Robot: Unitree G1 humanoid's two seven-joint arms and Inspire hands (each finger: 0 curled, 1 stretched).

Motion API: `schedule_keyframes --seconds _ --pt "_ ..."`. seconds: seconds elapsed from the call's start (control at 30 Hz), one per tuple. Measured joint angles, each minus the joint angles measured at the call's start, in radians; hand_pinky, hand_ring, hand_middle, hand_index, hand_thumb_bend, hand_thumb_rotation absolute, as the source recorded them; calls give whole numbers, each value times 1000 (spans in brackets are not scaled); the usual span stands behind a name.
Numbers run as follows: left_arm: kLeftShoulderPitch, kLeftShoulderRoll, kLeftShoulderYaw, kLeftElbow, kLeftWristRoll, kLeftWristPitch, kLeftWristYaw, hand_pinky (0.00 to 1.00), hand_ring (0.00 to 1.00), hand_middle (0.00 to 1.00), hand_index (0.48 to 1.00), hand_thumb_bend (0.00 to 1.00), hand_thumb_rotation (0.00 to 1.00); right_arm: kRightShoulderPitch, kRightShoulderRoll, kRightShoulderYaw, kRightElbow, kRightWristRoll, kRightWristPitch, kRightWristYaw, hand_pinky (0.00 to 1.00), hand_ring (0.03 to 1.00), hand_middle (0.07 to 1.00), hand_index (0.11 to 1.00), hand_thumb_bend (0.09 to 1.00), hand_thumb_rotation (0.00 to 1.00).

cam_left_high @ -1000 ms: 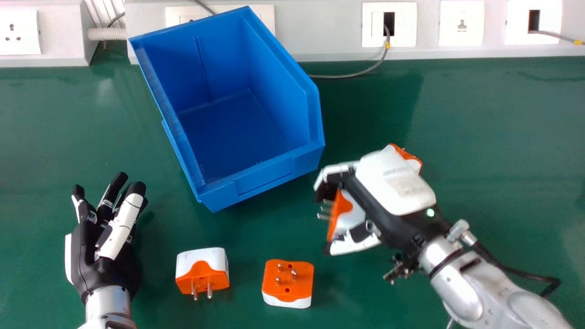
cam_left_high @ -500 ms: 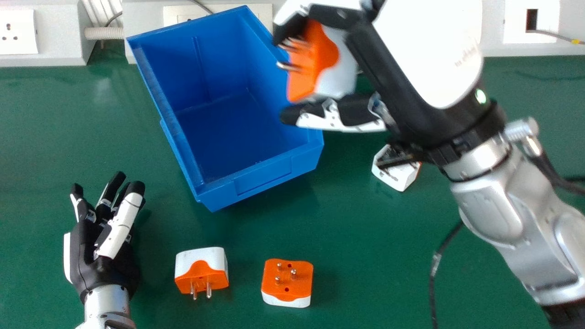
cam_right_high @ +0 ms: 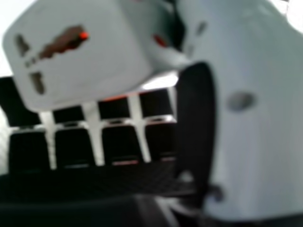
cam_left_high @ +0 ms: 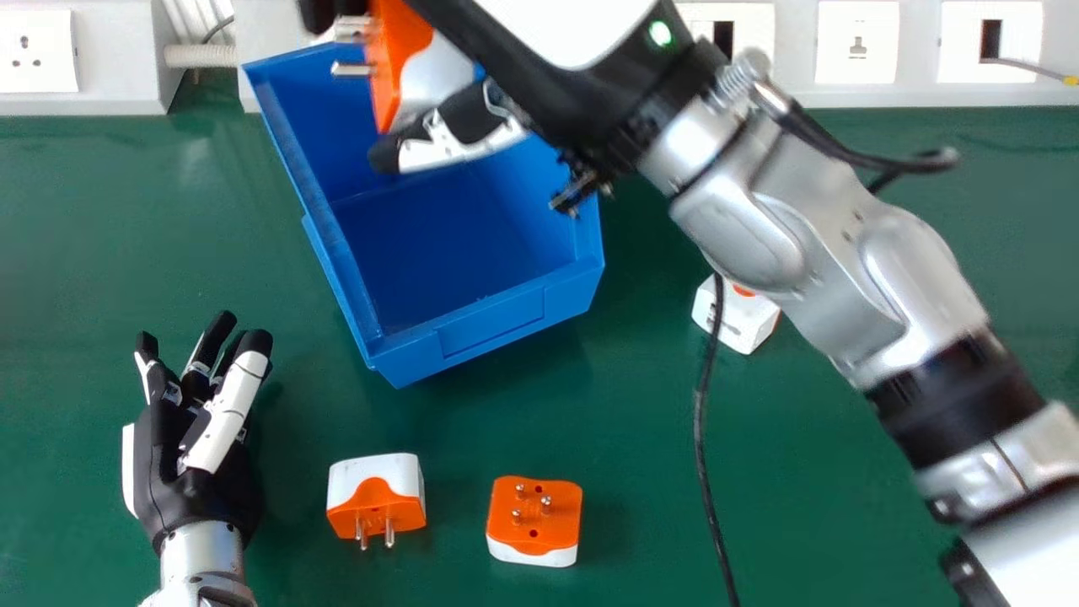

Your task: Pick all objects and put in blue box

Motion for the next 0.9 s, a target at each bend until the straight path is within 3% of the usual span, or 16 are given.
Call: schedule_keyframes --seconds 0.1,0.33,0.63,0.67,0.73,0.77,0.83,0.9 --pt "0 0 0 0 0 -3 -1 819 844 846 806 674 70 -110 41 38 245 -26 17 -61 302 433 513 528 493 0" --pt "7 -5 0 -17 -1 -6 -12 808 840 840 813 648 51 -223 84 112 559 -39 74 -81 321 464 521 482 496 0" --pt "9 -6 1 -21 -1 -6 -11 813 842 839 799 654 51 -246 107 223 675 -71 70 -132 378 458 513 513 502 0" --pt "9 -7 1 -21 -1 -6 -11 814 842 837 794 657 45 -246 109 243 679 -84 72 -131 489 552 617 578 609 6" --pt "9 -8 2 -21 -2 -6 -11 817 844 840 799 670 55 -248 112 286 679 -118 87 -115 665 767 832 744 827 128" --pt "9 -8 1 -21 -2 -6 -11 817 844 840 799 670 55 -249 114 305 679 -135 101 -106 665 767 832 744 827 128" --pt "8 -8 1 -21 -1 -6 -12 818 846 845 787 672 55 -249 117 328 679 -153 124 -90 811 934 956 888 949 248" --pt "8 -8 1 -21 -1 -6 -12 819 847 846 783 671 54 -249 117 340 679 -155 142 -84 846 967 978 922 975 275"
